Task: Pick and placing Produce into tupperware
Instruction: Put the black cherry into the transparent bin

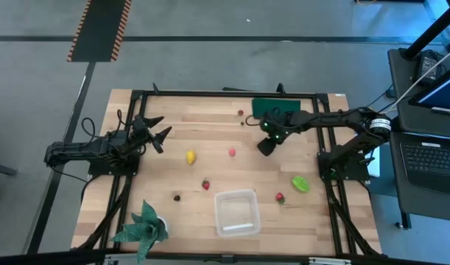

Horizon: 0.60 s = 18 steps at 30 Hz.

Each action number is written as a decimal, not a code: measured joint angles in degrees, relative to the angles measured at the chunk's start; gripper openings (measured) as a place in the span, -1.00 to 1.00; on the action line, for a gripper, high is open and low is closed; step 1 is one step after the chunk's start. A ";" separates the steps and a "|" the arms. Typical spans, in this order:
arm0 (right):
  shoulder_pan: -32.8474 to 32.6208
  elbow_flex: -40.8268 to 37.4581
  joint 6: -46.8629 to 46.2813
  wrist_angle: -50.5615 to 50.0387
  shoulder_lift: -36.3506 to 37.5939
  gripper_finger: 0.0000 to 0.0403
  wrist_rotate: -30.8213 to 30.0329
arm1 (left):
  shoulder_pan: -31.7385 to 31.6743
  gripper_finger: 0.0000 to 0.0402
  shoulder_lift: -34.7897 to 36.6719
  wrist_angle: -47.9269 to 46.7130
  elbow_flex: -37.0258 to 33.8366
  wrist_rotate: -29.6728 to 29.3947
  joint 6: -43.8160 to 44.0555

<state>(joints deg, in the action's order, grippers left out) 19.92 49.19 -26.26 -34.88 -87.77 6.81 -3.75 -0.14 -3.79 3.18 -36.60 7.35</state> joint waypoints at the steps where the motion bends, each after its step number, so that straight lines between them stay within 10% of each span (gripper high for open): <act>1: -0.44 1.67 0.93 0.31 0.04 -0.36 1.05 | 0.01 0.40 0.00 0.00 0.00 0.00 0.00; 18: -17.78 30.30 16.07 0.55 0.22 -0.40 10.39 | 0.02 0.40 -0.01 0.00 0.00 0.02 0.00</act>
<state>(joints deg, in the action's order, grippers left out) 2.14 79.48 -10.19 -34.33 -87.54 17.20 -3.73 -0.16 -3.79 3.18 -36.58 7.35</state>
